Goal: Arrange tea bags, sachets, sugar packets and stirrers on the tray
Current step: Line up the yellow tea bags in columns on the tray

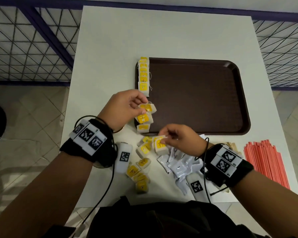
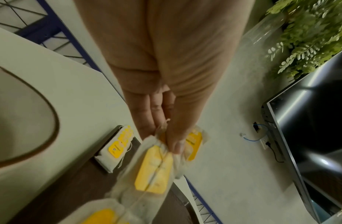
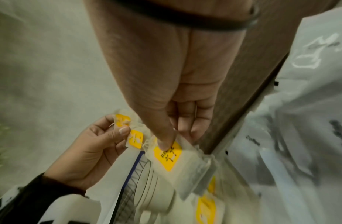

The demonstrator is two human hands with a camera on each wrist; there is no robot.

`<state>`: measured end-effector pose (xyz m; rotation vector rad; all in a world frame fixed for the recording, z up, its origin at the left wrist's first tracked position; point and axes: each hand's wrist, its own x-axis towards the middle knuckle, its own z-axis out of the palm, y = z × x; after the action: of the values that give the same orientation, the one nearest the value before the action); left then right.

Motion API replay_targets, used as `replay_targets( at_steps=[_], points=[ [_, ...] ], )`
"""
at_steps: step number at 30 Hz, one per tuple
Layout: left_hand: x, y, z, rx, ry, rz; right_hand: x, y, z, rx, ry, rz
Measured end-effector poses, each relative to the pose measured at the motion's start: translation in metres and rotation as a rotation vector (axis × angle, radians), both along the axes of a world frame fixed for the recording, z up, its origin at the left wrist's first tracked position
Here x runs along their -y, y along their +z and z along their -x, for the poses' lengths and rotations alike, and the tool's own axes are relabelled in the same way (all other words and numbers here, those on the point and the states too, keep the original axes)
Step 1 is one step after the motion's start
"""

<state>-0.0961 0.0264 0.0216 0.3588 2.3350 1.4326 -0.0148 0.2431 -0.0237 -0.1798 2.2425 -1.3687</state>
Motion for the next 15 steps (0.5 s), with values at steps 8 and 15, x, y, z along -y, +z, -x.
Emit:
replay_targets(
  at_steps=[8, 15],
  points=[
    [-0.032, -0.025, 0.071, -0.026, -0.034, 0.146, -0.009, -0.013, 0.053, -0.170, -0.236, -0.118],
    [-0.033, -0.044, 0.097, -0.043, -0.038, 0.223, 0.019, -0.020, 0.072, -0.101, -0.083, -0.067]
  ],
)
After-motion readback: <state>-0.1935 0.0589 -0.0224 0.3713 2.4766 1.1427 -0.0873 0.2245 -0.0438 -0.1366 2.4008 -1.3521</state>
